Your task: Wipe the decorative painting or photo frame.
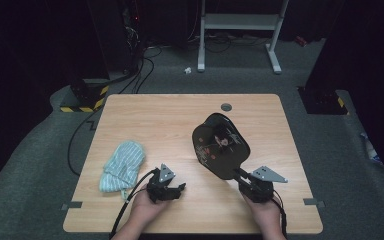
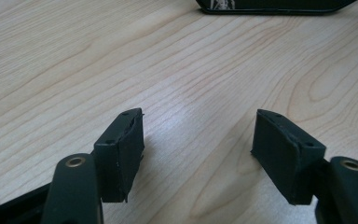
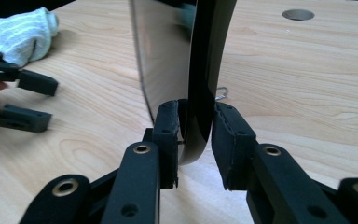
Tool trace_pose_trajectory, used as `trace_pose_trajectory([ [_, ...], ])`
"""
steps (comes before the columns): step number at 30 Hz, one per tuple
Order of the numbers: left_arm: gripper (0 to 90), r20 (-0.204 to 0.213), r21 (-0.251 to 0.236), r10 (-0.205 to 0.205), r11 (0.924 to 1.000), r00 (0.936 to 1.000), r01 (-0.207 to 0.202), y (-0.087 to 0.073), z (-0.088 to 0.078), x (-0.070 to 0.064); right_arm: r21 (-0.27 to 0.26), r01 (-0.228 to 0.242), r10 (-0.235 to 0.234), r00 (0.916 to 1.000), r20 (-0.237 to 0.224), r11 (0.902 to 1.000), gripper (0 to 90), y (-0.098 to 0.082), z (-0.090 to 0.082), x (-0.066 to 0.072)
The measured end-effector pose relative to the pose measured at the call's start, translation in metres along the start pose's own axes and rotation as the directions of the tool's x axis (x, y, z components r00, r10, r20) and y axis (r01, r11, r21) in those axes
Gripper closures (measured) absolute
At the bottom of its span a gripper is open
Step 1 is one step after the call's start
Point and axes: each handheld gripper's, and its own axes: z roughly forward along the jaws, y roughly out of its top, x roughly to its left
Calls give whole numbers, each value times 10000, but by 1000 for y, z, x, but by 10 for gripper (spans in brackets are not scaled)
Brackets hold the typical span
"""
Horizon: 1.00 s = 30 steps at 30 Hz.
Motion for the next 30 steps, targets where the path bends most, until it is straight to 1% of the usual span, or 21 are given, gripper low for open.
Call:
trace_pose_trajectory([
  [2, 345, -88, -8, -116, 9999, 9999, 116, -2, -2, 3, 83, -94, 94, 9999, 37, 9999, 698, 1, 3, -4],
  [5, 361, -128, -83, -274, 9996, 9995, 273, -3, -3, 5, 254, -41, 37, 9999, 167, 9997, 677, 4, 7, -9],
  [6, 362, -170, -94, -231, 9997, 9996, 229, -3, -3, 4, 276, -31, 25, 9998, 183, 9996, 670, 6, 8, -10],
  [9, 380, -51, -166, -83, 9998, 10000, 82, -3, -2, 2, 290, 5, -8, 9999, 101, 9996, 642, 12, 13, -13],
  [12, 379, -21, -187, -85, 9998, 10000, 85, -4, -2, 2, 421, 59, -69, 9997, 253, 9991, 609, 16, 19, -13],
  [18, 378, -24, -194, -82, 9998, 10000, 82, -3, -2, 2, 488, -31, 16, 9995, 321, 9988, 546, 22, 28, -16],
  [21, 378, -21, -194, -81, 9998, 10000, 80, -3, -2, 2, 415, -113, 100, 9995, 314, 9991, 525, 23, 33, -17],
  [30, 379, -31, -191, -69, 9998, 10000, 68, -3, -2, 2, 498, 100, -121, 9991, 408, 9987, 465, 31, 47, -15],
])
